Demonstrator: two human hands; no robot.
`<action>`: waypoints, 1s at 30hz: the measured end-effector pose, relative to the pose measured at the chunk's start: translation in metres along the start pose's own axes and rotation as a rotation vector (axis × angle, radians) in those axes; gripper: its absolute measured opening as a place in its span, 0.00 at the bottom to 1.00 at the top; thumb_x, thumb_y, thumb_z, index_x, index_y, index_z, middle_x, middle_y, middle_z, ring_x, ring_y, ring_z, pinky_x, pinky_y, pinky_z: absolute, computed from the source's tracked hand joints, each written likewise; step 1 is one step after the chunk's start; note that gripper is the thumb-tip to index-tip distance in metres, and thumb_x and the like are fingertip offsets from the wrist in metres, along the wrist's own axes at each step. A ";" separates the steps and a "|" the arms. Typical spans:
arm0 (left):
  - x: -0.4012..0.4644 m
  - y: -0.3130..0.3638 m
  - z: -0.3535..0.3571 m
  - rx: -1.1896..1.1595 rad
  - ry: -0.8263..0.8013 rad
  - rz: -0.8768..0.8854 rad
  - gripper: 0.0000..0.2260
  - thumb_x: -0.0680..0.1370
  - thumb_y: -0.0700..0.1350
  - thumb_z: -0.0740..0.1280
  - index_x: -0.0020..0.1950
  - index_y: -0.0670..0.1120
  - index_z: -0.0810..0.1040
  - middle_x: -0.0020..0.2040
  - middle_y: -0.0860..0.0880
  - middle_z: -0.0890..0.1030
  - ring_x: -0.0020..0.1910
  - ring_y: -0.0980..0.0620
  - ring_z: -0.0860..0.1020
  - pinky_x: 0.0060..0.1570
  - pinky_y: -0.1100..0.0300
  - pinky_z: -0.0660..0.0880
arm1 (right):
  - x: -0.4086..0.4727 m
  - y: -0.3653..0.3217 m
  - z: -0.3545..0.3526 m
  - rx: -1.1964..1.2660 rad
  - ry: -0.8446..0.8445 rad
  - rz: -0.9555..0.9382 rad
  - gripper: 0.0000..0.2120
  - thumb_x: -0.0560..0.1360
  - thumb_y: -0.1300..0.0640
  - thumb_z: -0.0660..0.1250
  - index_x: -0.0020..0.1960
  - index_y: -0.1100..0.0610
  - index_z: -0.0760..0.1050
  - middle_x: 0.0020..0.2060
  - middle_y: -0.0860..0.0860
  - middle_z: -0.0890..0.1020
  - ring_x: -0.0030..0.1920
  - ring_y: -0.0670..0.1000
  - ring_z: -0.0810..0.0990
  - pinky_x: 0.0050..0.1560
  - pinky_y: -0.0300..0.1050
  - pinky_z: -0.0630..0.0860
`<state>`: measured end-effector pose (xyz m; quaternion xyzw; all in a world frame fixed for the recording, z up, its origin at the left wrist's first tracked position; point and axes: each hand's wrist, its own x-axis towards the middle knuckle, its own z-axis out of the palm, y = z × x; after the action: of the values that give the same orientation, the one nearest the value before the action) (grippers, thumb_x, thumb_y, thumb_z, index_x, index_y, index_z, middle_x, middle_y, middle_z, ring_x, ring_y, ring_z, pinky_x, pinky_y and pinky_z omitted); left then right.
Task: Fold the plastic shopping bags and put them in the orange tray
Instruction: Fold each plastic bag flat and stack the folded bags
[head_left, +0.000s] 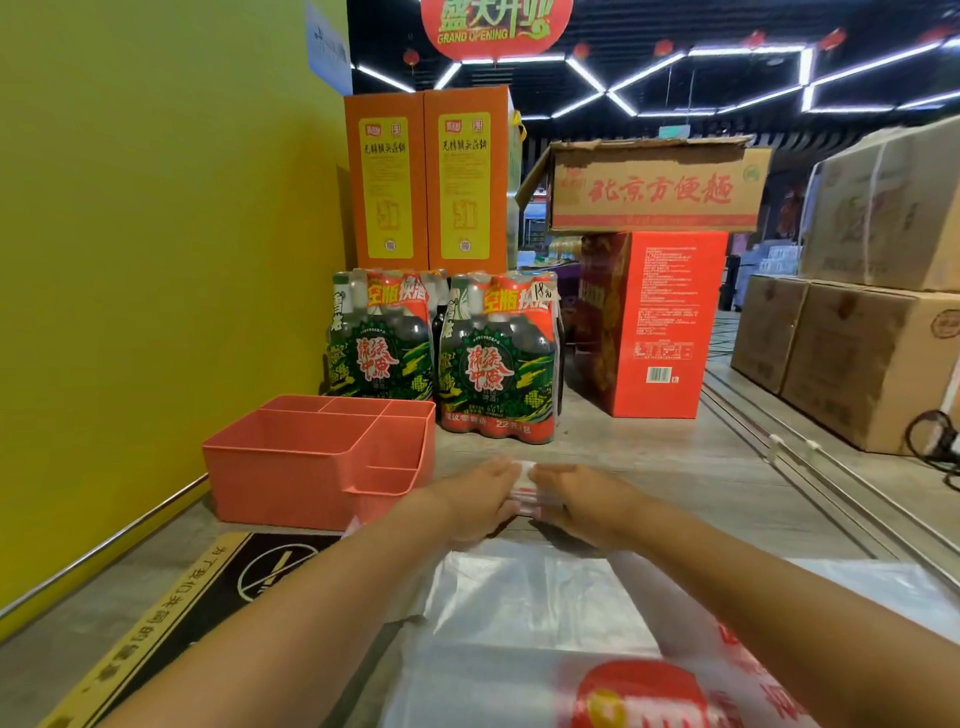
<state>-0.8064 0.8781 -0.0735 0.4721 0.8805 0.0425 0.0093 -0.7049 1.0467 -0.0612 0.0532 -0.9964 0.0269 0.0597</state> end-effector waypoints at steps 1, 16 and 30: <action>0.002 -0.001 -0.005 -0.039 -0.025 0.002 0.26 0.86 0.52 0.55 0.81 0.43 0.55 0.82 0.43 0.55 0.80 0.44 0.55 0.77 0.49 0.57 | 0.002 0.002 -0.001 0.023 -0.001 -0.005 0.18 0.84 0.49 0.61 0.68 0.57 0.73 0.65 0.55 0.77 0.62 0.57 0.77 0.60 0.49 0.73; 0.010 -0.019 0.005 -0.276 -0.040 -0.068 0.31 0.84 0.60 0.54 0.83 0.49 0.49 0.82 0.48 0.52 0.81 0.49 0.52 0.79 0.50 0.53 | -0.003 0.015 0.000 0.164 -0.001 0.022 0.25 0.84 0.47 0.61 0.78 0.50 0.63 0.76 0.49 0.69 0.71 0.52 0.70 0.67 0.42 0.65; 0.005 -0.013 -0.002 -0.299 0.006 0.033 0.38 0.75 0.63 0.71 0.79 0.60 0.54 0.77 0.52 0.58 0.76 0.50 0.58 0.74 0.45 0.62 | -0.008 0.016 -0.006 0.104 0.032 -0.071 0.24 0.83 0.49 0.63 0.77 0.49 0.66 0.76 0.47 0.67 0.72 0.50 0.68 0.65 0.35 0.63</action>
<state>-0.8202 0.8751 -0.0728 0.4799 0.8564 0.1747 0.0759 -0.6978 1.0642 -0.0575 0.0912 -0.9901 0.0773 0.0738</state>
